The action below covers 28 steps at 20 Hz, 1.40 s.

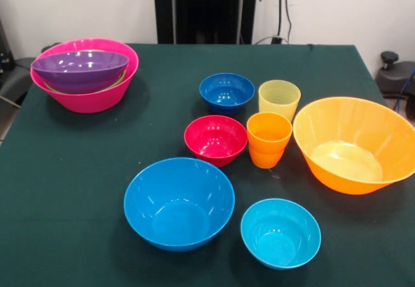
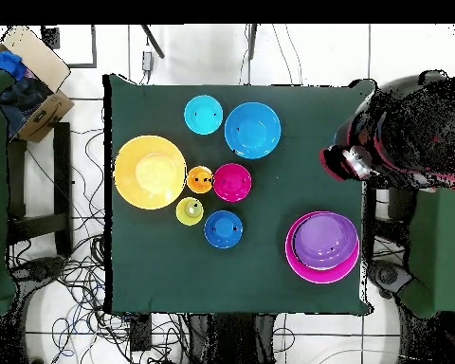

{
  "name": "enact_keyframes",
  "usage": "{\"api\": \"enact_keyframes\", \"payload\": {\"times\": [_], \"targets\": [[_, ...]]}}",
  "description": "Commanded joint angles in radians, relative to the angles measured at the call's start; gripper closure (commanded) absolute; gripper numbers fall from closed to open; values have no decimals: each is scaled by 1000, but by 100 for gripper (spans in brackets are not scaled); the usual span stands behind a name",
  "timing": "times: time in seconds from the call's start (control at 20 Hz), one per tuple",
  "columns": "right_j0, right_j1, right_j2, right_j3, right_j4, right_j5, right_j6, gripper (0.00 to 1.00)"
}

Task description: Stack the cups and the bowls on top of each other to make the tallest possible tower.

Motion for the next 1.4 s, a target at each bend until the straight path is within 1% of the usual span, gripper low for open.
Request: {"api": "enact_keyframes", "payload": {"times": [0.05, 0.25, 0.45, 0.55, 0.7, 0.75, 1.0, 1.1, 1.3, 1.4], "targets": [[-11, 73, 145, 218, -78, -89, -297, 0], [-48, 101, 182, 269, -79, -163, -310, 0], [-74, 118, 214, 296, -104, -213, -304, 0], [-82, 131, 226, 305, -126, -237, -294, 0], [-81, 163, 231, 304, -188, -268, -278, 0], [-87, 174, 238, 307, -199, -280, -279, 0], [-133, 223, 290, 325, -219, -312, -294, 0], [-158, 242, 321, 341, -220, -348, -293, 0], [-176, 274, 341, 368, -281, -462, -243, 0], [-195, 289, 366, 393, -285, -516, -215, 0]]}}
